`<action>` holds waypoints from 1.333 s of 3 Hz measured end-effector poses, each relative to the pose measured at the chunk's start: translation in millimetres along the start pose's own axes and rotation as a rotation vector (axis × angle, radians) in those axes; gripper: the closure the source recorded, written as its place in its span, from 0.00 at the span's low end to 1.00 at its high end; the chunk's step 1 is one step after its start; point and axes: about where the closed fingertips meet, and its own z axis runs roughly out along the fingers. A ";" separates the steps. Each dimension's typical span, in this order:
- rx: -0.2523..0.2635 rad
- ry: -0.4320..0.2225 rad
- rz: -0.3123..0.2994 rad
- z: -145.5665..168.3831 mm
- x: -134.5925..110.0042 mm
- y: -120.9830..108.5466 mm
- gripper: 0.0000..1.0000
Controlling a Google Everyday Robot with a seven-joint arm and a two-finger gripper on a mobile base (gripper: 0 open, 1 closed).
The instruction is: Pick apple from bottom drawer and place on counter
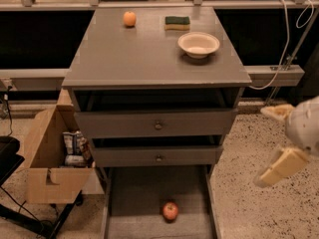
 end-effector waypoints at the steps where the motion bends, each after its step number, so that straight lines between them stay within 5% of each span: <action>1: 0.005 -0.243 0.123 75.5 43.5 23.7 0.00; 2: 0.023 -0.366 0.191 103.6 55.0 27.4 0.00; 4: 0.020 -0.371 0.192 104.9 54.6 27.4 0.00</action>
Offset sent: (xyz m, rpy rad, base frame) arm -0.0013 0.0087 -0.1556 0.5519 -0.1026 -0.1772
